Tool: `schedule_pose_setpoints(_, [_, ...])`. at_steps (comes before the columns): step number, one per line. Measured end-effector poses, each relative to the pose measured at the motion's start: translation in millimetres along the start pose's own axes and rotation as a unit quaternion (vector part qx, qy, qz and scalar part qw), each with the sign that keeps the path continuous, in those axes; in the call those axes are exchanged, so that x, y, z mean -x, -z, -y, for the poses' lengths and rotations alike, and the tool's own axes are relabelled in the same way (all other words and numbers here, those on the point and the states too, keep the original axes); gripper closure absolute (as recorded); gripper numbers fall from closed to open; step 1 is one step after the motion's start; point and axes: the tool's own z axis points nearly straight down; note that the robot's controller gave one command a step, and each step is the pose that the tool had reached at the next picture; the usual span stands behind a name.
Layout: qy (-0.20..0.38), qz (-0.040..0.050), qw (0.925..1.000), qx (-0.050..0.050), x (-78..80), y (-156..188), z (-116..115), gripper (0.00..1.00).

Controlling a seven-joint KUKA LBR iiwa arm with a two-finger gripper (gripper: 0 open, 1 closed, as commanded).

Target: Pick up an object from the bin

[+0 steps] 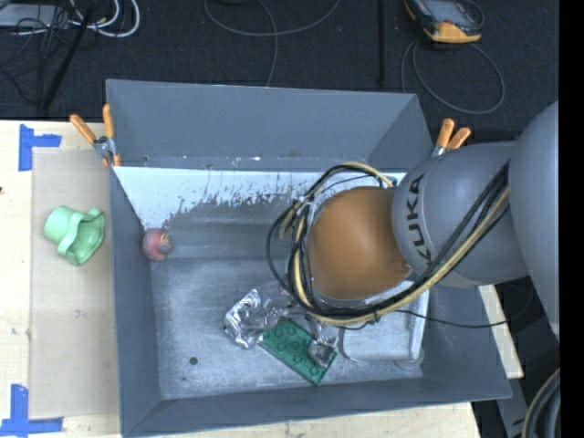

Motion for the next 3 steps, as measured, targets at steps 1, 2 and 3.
schedule_pose_setpoints(1, [0.316, 0.0005, 0.9487, 0.0, -13.0, -0.6, -16.1, 1.0])
schedule_pose_setpoints(2, [0.059, -0.0015, 0.9982, 0.002, -16.9, 3.5, 5.6, 1.0])
schedule_pose_setpoints(3, [0.384, 0.0001, 0.9234, 0.004, -14.3, 1.1, 29.6, 1.0])
